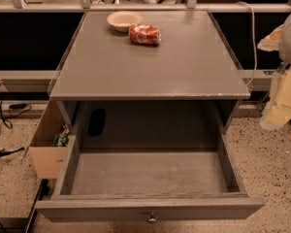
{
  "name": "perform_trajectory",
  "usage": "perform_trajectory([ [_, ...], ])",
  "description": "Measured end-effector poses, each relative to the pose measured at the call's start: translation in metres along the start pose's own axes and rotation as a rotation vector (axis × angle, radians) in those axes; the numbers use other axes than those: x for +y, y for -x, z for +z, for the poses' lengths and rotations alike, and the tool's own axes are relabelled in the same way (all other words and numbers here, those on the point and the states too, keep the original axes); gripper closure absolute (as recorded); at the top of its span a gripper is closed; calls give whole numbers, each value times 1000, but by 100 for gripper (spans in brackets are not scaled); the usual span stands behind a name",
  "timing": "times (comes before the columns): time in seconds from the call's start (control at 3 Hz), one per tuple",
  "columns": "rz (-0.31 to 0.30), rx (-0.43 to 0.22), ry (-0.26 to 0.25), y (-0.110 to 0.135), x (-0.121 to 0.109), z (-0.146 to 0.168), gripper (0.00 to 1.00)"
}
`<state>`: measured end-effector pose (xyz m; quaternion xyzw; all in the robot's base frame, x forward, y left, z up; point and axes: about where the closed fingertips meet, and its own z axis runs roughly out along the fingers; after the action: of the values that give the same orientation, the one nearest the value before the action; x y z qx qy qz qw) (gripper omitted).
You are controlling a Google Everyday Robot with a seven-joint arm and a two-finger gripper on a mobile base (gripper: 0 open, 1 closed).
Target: Place coke can into top drawer
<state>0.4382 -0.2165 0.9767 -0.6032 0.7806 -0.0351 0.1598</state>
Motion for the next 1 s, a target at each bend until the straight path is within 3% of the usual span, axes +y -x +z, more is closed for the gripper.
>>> perform_trajectory([
  [0.33,0,0,0,0,0,0,0],
  [1.0,8,-40,-146,26,-32,-3,0],
])
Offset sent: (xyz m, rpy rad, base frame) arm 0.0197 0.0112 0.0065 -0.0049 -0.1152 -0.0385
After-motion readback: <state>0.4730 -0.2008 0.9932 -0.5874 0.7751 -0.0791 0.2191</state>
